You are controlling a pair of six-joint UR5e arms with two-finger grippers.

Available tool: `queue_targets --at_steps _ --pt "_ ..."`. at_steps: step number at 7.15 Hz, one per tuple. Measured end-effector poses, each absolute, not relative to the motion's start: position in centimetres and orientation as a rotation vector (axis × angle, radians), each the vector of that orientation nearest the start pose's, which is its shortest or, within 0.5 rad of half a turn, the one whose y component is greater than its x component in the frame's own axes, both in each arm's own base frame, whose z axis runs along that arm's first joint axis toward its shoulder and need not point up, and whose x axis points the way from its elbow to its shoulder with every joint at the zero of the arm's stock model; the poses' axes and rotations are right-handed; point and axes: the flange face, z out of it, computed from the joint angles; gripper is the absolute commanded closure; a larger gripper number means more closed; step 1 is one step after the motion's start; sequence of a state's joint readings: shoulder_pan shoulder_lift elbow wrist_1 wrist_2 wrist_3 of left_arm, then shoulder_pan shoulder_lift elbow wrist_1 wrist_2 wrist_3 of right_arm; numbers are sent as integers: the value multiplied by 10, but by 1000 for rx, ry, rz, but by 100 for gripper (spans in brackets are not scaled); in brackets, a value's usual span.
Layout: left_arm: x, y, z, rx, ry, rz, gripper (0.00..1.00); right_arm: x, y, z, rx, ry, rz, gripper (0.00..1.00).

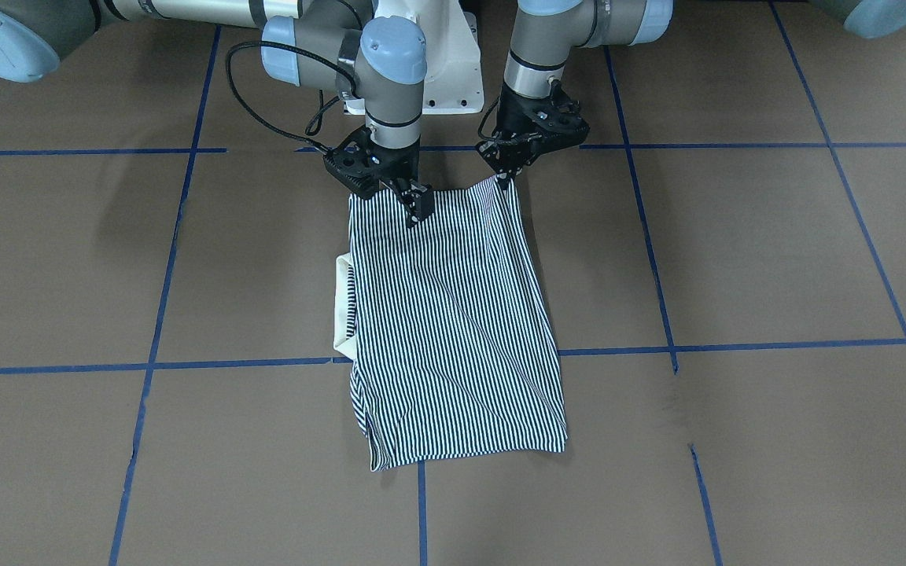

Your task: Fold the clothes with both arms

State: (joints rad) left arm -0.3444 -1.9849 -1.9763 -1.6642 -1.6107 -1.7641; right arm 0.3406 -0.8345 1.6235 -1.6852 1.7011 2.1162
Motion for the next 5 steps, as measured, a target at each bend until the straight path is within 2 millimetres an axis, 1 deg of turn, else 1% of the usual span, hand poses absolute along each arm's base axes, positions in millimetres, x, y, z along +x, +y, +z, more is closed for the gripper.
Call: queue_targets --at_steps 3,5 --pt "499 -317 245 33 928 -481 100 -623 -347 221 -216 -650 813 0" --pt "498 -316 243 34 933 -482 100 -629 -349 226 -216 -639 816 0"
